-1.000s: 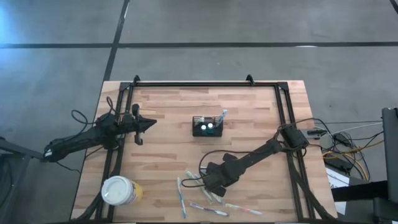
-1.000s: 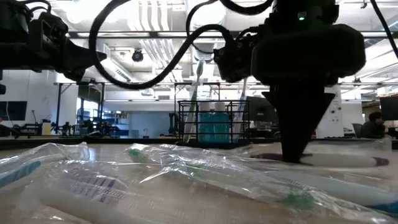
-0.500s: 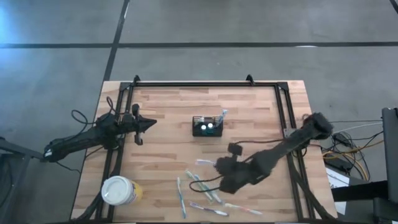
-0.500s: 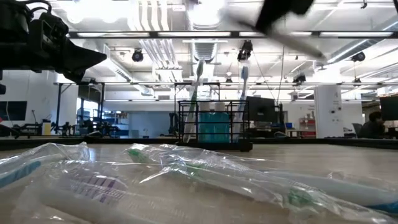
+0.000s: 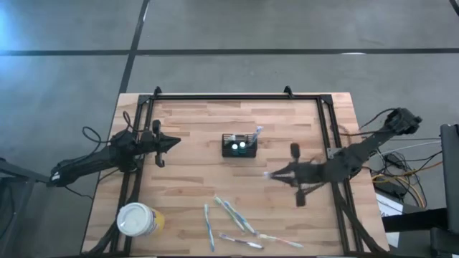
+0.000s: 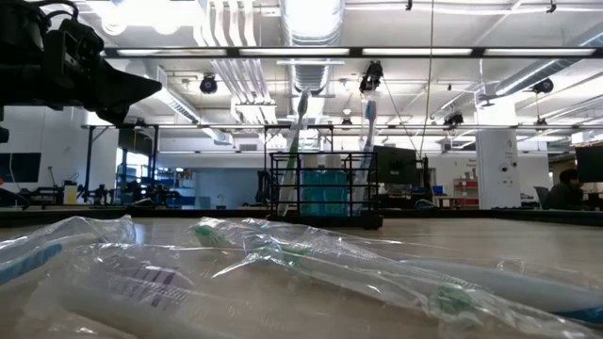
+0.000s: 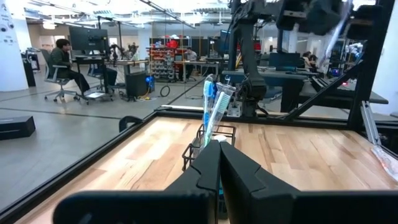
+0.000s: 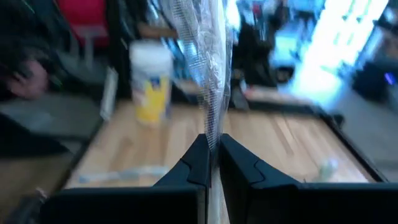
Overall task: Pick & Place toothbrushing station
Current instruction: Put the top purple toothbrush into the wire organizer
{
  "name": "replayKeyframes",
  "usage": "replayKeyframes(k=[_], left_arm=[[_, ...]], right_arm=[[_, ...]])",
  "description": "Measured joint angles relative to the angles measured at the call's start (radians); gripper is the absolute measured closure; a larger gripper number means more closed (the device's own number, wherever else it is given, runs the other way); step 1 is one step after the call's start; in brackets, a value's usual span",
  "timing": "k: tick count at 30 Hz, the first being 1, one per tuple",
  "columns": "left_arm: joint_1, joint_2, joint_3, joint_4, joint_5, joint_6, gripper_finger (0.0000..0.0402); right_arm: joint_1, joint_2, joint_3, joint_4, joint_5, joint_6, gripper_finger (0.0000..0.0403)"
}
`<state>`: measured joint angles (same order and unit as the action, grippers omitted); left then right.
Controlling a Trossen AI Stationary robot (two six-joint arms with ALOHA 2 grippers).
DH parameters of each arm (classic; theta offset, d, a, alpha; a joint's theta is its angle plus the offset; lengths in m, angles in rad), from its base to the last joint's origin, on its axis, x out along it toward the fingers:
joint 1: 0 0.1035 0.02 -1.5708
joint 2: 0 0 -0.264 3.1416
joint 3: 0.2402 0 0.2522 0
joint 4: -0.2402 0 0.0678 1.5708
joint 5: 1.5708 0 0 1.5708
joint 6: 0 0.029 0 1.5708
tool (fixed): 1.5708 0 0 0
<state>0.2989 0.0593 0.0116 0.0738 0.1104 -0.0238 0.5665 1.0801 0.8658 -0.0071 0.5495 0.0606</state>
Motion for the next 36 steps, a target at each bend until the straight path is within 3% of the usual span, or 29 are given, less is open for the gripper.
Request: replayKeyframes(k=[6,11,18,29,36], left_arm=[[0.000,0.000,0.000,0.000,0.000,-0.002,0.0390],[0.000,0.000,0.000,0.001,-0.001,-0.002,0.0390],[0.000,0.000,0.000,0.005,-0.071,-0.005,0.0390],[0.000,0.000,0.000,0.026,-0.077,-0.007,0.0390],[0.000,0.000,0.000,0.040,-0.079,-0.031,0.0390]], right_arm=[[-0.002,-0.229,-0.266,0.219,-0.004,-0.096,0.0390],[-0.005,-0.379,-0.419,0.248,-0.004,-0.106,0.0390],[-0.004,-0.571,-0.527,0.250,-0.029,-0.113,0.0390],[-0.004,-0.918,-0.708,0.244,-0.123,-0.202,0.0390],[-0.004,-1.081,-0.809,0.217,-0.127,-0.224,0.0390]])
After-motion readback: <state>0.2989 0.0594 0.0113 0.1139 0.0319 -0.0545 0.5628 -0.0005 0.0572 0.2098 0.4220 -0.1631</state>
